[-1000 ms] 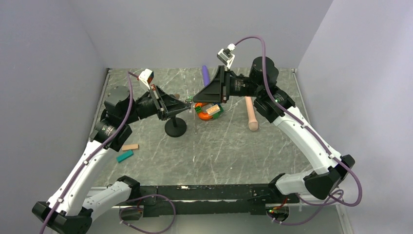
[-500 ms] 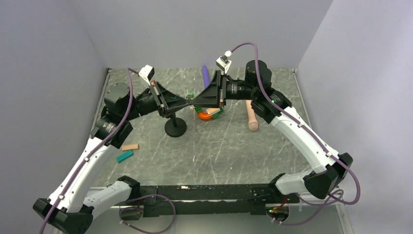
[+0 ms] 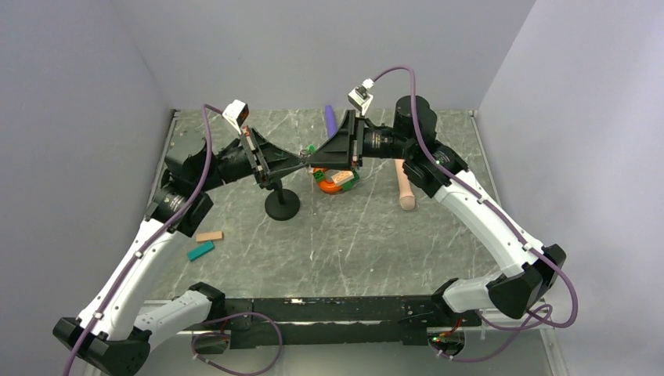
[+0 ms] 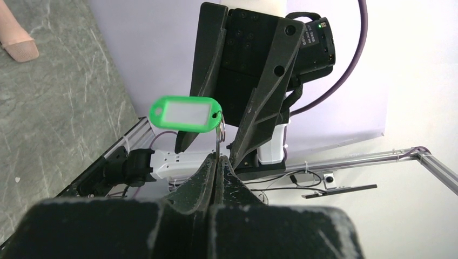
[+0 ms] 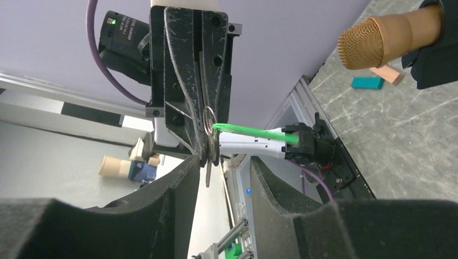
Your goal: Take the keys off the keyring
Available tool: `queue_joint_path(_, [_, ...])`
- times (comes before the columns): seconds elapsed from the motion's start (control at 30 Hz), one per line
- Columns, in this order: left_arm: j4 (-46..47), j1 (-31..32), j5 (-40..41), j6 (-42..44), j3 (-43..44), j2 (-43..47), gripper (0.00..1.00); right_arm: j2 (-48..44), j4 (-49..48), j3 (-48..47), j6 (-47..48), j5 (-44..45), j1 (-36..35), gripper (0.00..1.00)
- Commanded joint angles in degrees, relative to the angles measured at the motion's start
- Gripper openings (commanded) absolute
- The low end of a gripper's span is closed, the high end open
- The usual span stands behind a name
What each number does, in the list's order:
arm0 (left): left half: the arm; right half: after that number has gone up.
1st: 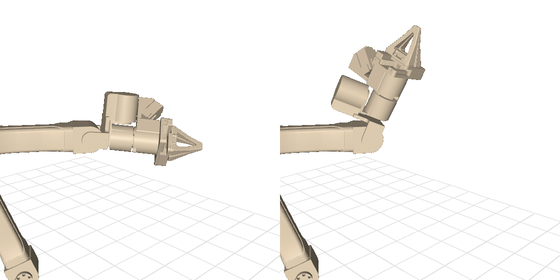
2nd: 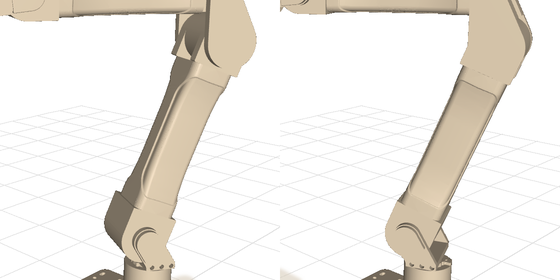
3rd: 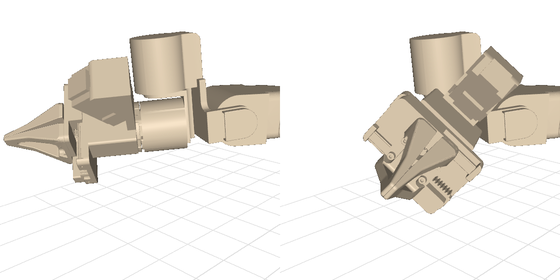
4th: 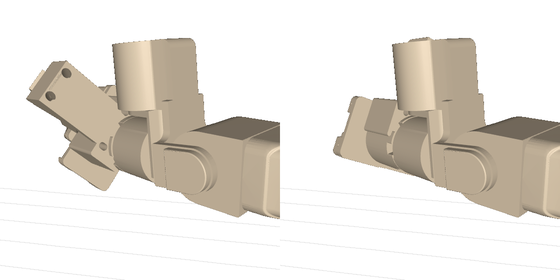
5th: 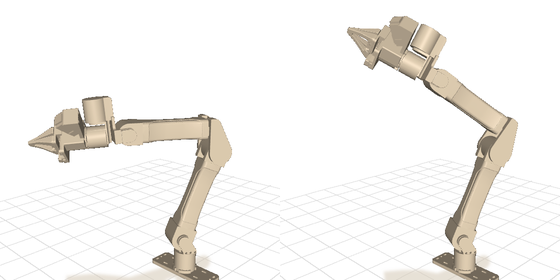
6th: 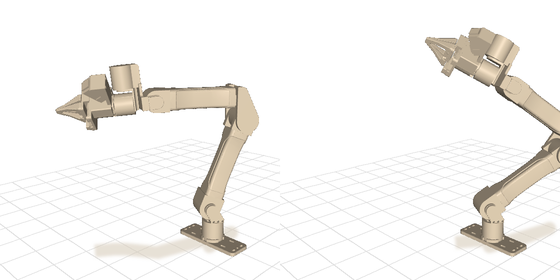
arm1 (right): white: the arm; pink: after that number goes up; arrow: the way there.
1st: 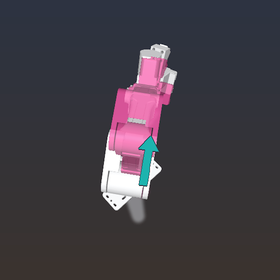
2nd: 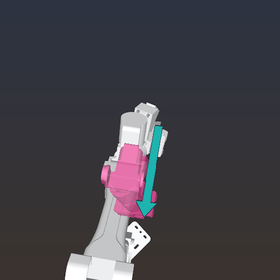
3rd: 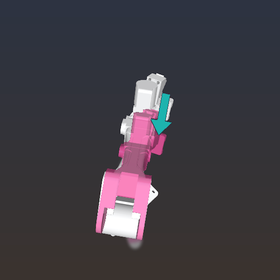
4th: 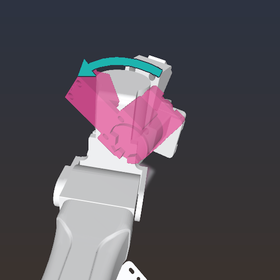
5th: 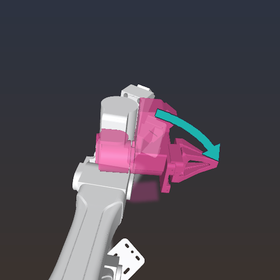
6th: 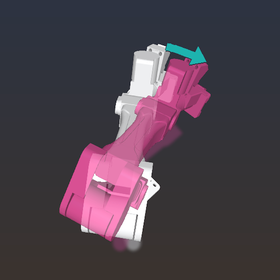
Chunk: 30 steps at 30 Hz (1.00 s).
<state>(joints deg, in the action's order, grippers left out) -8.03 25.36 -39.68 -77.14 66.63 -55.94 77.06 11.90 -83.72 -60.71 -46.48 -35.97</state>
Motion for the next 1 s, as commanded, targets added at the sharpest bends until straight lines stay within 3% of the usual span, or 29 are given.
queue_joint_path(0.0, [3.02, 0.17, -2.1, 0.41, 2.89, 0.22, 0.0, 0.08, -5.35, -1.73, -2.17, 1.83, 0.5, 0.43])
queue_joint_path(0.23, [2.68, 0.19, -2.69, 0.75, 3.08, 0.48, 0.0, -0.57, -10.1, -0.89, -3.76, 2.43, 0.72, 0.42])
queue_joint_path(0.97, [0.46, 0.16, -3.13, 3.05, 3.46, 0.66, 0.0, 0.08, -11.64, -1.94, -4.23, 1.7, 0.42, 0.25])
